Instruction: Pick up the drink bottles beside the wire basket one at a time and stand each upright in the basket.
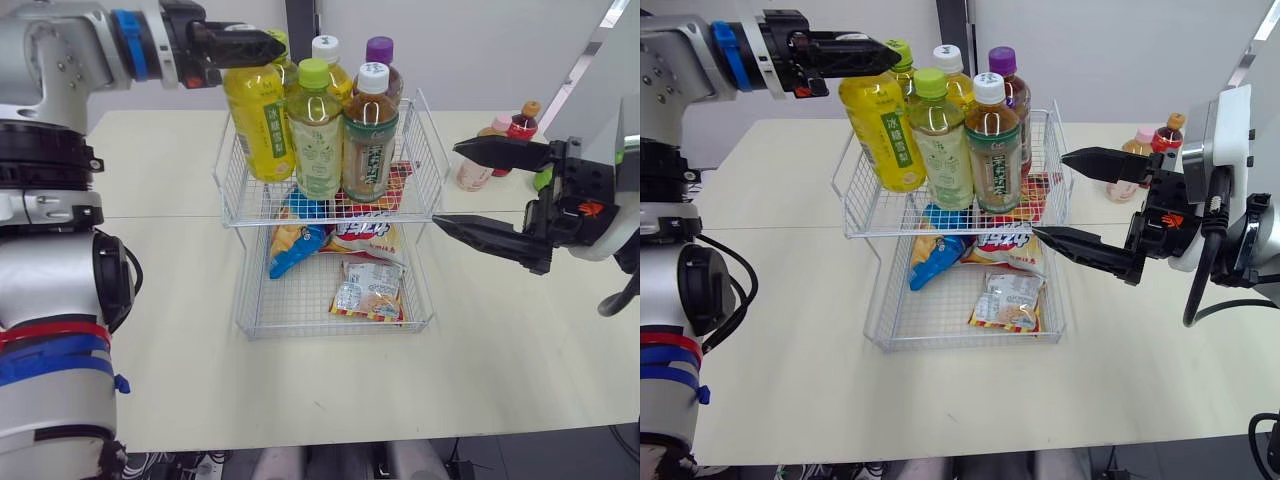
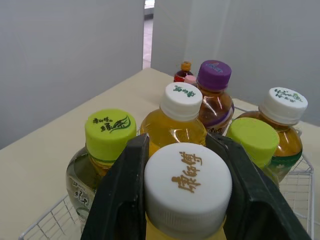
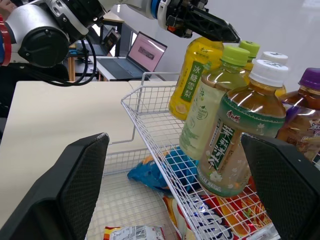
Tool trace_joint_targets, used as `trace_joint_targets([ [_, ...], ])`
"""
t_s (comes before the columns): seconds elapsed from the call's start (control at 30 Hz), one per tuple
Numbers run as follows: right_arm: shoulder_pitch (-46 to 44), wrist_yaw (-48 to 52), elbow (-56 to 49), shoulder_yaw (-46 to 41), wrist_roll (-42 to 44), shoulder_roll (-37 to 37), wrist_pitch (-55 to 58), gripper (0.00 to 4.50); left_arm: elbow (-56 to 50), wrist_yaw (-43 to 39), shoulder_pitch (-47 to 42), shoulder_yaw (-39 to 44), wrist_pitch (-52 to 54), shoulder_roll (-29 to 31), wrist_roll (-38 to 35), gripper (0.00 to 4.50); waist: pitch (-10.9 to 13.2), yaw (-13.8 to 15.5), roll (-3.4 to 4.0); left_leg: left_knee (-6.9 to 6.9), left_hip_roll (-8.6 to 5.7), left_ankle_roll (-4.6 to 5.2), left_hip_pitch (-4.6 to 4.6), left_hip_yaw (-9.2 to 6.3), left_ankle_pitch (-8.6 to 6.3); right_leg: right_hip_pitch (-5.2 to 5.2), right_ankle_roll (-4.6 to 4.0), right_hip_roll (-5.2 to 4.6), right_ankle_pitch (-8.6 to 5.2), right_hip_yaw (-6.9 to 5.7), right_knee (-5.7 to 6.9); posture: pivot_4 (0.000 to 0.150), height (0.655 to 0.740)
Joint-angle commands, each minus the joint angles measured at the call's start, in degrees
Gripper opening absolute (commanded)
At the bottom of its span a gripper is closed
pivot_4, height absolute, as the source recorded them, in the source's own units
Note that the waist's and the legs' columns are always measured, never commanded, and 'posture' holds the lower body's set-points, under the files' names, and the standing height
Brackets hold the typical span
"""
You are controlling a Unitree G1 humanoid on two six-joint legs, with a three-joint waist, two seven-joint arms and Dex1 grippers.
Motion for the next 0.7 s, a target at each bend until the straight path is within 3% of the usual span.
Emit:
trace_joint_targets([
  [0.03, -0.1, -1.4, -1.2, -1.2, 0.4, -0.5, -0.7, 4.50, -2.7, -0.1, -1.1, 1.7, -2.1, -0.1, -0.4, 1.38, 0.0, 0.0, 0.00, 0.00, 0.00, 0.00, 0.00, 0.00, 0.00, 0.00, 0.00, 0.00, 0.00, 0.00, 0.00, 0.150, 0.7400],
  [0.7, 0.7, -1.4, -1.1, -2.8, 1.5, -2.1, -0.9, 4.50, -9.9, 2.7, 4.9, 1.9, 1.2, -2.0, -1.7, 1.38, 0.0, 0.0, 0.00, 0.03, 0.00, 0.00, 0.00, -0.01, 0.00, 0.01, 0.00, 0.00, 0.00, -0.01, 0.02, 0.150, 0.7400],
])
